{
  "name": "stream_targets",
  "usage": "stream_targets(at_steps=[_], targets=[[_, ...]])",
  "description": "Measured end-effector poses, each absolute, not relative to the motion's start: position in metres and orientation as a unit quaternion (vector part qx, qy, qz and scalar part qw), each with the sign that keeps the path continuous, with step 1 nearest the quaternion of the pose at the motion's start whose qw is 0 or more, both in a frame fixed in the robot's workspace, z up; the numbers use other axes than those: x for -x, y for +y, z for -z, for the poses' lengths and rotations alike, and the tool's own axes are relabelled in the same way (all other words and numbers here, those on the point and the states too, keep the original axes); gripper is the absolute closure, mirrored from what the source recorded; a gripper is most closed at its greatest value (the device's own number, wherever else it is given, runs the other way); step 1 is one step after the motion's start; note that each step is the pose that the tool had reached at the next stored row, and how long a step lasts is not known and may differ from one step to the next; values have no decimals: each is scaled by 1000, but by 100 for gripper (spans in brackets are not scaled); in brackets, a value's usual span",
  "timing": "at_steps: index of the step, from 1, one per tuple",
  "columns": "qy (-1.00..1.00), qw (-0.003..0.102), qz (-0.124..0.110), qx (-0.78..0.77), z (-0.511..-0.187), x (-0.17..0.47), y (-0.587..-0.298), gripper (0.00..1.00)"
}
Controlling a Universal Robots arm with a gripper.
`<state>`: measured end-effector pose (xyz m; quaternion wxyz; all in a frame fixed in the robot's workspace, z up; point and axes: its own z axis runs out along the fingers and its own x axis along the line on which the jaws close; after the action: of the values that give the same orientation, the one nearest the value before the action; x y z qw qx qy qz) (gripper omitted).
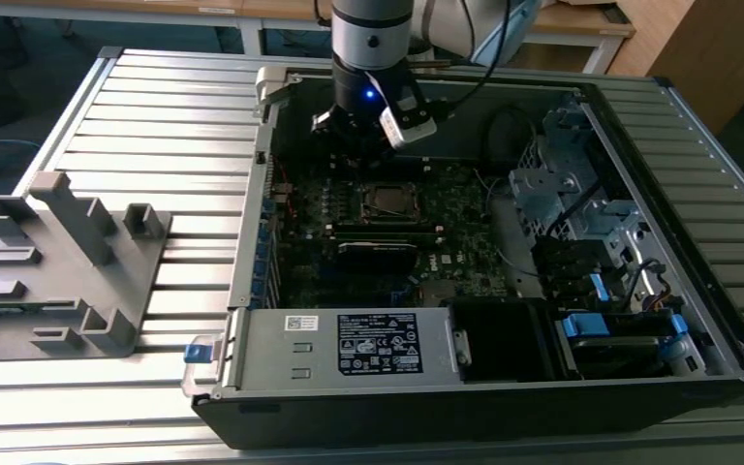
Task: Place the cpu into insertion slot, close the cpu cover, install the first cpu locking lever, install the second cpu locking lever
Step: 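Install the first cpu locking lever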
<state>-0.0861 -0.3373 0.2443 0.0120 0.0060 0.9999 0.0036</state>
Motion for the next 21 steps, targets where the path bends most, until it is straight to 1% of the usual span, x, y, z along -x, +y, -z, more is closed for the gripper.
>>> stream_targets(at_steps=[21], targets=[[1000, 12, -4, -6, -248, 91, -337, 89]])
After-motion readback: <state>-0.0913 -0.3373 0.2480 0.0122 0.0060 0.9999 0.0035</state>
